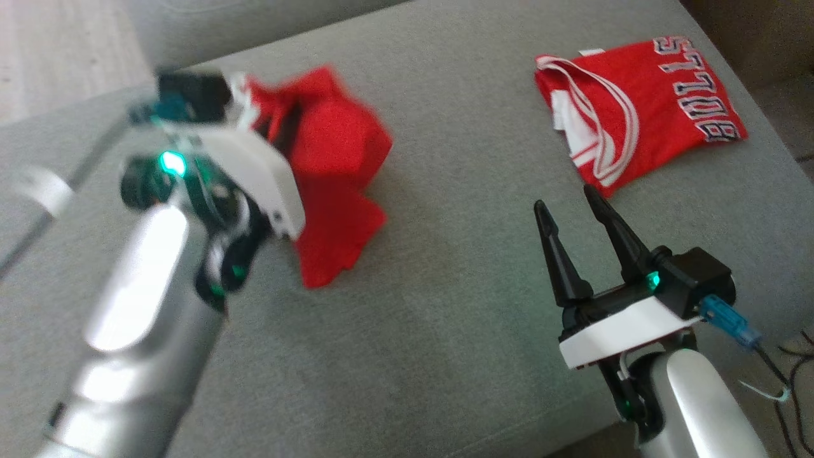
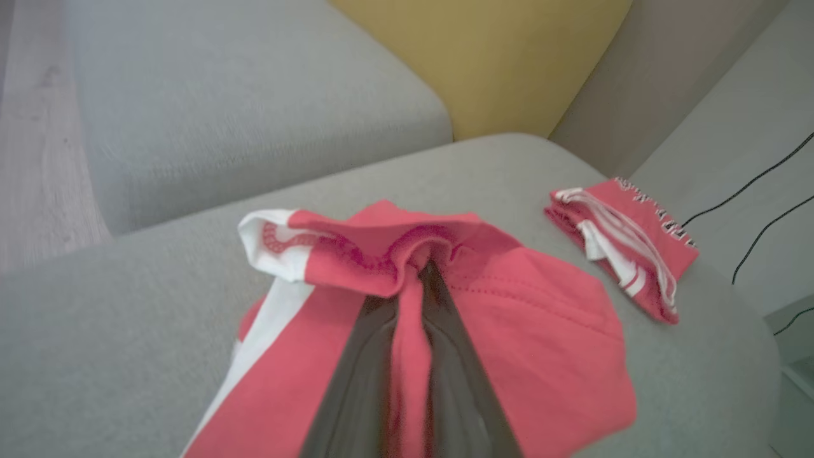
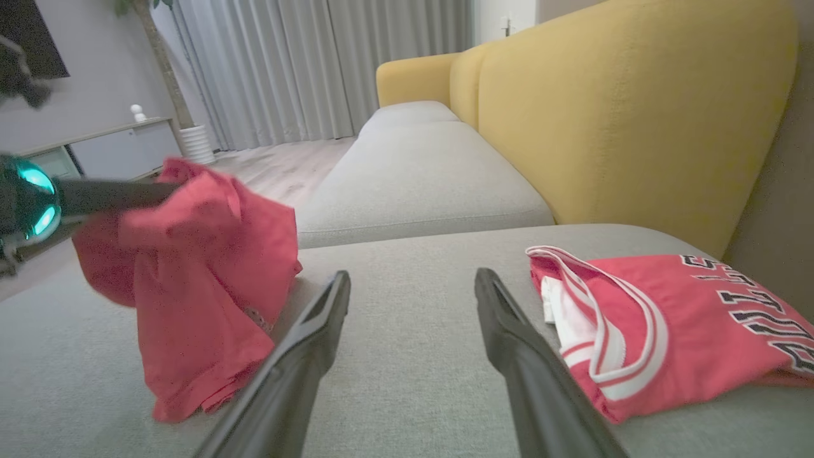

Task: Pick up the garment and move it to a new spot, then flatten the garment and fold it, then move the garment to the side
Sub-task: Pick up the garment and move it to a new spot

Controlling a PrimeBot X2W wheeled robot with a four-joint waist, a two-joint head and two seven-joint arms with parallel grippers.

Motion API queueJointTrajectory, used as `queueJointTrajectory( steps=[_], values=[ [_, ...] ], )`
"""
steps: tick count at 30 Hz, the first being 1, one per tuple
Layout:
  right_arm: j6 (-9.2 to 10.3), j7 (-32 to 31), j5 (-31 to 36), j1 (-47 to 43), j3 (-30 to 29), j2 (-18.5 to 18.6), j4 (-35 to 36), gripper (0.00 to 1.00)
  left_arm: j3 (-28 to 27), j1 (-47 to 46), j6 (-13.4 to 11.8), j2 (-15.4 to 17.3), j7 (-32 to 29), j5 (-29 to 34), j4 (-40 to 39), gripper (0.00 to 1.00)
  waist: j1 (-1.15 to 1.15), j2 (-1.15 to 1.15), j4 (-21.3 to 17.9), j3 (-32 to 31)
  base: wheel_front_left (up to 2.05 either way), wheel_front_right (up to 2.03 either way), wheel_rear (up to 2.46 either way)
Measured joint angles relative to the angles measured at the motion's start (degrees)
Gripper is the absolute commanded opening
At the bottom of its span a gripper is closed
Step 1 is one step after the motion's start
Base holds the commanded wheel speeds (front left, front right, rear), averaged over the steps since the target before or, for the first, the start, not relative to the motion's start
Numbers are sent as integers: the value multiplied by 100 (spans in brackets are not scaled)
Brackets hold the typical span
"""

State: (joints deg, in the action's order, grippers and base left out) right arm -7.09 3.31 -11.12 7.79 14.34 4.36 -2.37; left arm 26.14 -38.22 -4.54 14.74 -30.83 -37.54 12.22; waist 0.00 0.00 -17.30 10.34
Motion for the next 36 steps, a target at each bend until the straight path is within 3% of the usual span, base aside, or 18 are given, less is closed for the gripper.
queueJointTrajectory(
  steps=[3, 4, 5, 13, 16, 23, 28, 31, 36],
  values=[
    [0, 51, -8, 3, -1, -4, -48, 100, 204, 288, 10, -103, 427, 231, 544, 0, 0, 0, -146, 112, 0, 0, 0],
    [0, 57, -8, 3, -2, -8, -65, 100, 244, 354, 23, -163, 557, 282, 713, 44, 1, 0, -175, 144, 0, 0, 0],
    [0, 57, -8, 4, -4, -11, -88, 100, 268, 407, 26, -229, 711, 286, 875, 100, 1, 0, -191, 168, 0, 0, 0],
    [0, 53, -2, -2, -119, -26, -119, 100, 287, 521, 247, -581, 1928, 288, 1430, 100, 0, 0, 49, 67, 0, 0, 0],
    [0, 38, 5, -27, -146, -24, -119, 100, 125, 619, 363, -560, 2628, 288, 1300, 100, 0, 0, 205, -32, 0, 0, 0],
    [0, -49, 4, -154, -268, 8, -114, 100, -444, 1662, 307, -285, 4151, 269, 815, 100, -1, 0, 631, -296, 0, 0, 0],
    [0, -130, 5, -338, -334, 29, -120, 100, -896, 2548, 138, -109, 4477, 276, 325, 100, -1, 0, 912, -478, 0, 0, 0],
    [0, -136, 5, -402, -365, 46, -205, 100, -1098, 2983, -97, -3, 4512, 421, 74, 100, -1, 0, 1068, -572, 0, 0, 0],
    [0, -131, 5, -576, -544, 62, -408, 100, -1155, 3721, -338, 146, 4513, 686, -169, 100, -1, 0, 1271, -736, 0, 0, 0]
  ],
)
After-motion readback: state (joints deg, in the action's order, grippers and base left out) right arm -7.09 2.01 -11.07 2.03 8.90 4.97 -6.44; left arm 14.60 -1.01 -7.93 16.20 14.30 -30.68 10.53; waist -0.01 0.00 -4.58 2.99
